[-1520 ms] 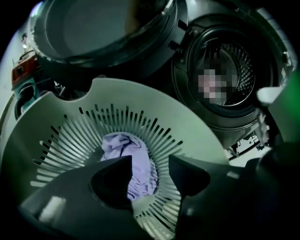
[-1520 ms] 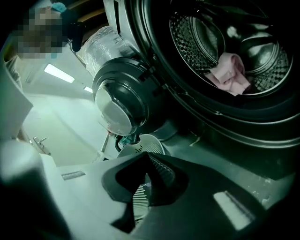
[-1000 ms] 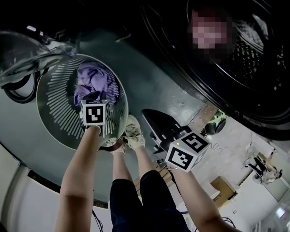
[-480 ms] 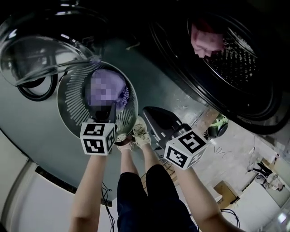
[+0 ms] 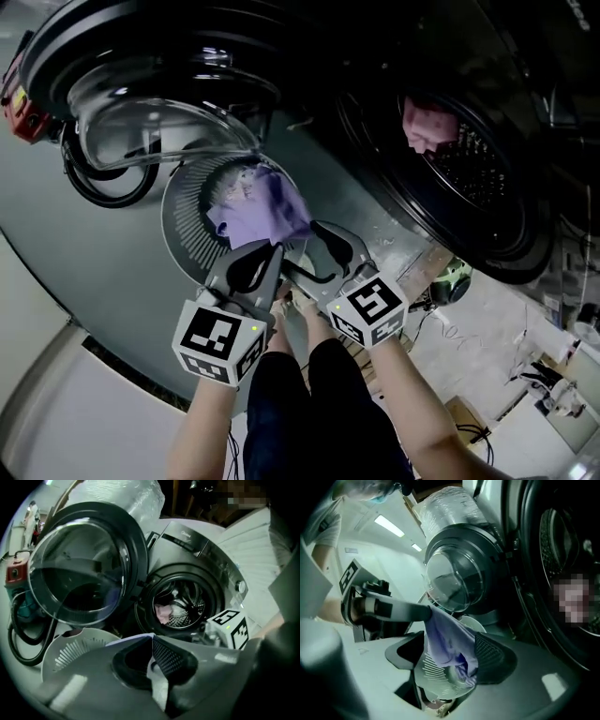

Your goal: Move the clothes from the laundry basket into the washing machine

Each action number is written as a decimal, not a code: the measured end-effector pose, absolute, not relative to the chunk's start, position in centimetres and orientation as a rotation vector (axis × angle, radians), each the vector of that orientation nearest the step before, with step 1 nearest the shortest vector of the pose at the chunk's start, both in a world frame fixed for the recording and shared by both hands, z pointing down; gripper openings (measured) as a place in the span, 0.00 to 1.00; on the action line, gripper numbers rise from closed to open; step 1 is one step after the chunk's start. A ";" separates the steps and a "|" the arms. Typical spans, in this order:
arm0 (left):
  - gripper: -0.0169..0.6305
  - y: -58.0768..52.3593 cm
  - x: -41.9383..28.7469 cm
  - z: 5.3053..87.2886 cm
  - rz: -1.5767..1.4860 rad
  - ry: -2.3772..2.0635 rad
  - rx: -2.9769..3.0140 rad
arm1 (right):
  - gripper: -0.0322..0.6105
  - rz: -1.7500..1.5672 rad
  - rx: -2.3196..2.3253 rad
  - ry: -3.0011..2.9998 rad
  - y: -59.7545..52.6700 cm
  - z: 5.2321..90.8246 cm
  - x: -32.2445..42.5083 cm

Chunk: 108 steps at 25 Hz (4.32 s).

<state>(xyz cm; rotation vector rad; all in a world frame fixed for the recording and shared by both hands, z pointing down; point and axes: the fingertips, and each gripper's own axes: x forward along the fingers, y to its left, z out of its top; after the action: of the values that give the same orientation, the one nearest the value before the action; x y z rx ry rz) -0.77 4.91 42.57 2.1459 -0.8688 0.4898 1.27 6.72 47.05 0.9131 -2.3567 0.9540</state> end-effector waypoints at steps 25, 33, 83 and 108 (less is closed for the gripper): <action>0.44 6.0 0.4 50.5 0.837 -0.851 2.244 | 0.12 1.027 1.127 -2.457 2.4 37.1 5.6; 0.05 3.6 2.1 48.6 0.698 -0.793 2.313 | 0.13 0.770 1.184 -2.367 1.6 37.0 10.6; 0.04 2.3 5.8 45.9 0.368 -0.665 2.233 | 0.22 0.619 2.151 -1.763 -9.2 46.0 29.1; 0.04 4.5 5.4 47.6 0.376 -0.668 2.175 | 0.72 0.911 2.159 -1.723 -8.5 50.6 29.9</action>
<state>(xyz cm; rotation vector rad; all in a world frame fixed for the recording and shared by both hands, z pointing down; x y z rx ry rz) 5.35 4.54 47.57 2.1752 -0.6681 0.3764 29.89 -8.49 50.64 2.1587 -1.7229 0.9106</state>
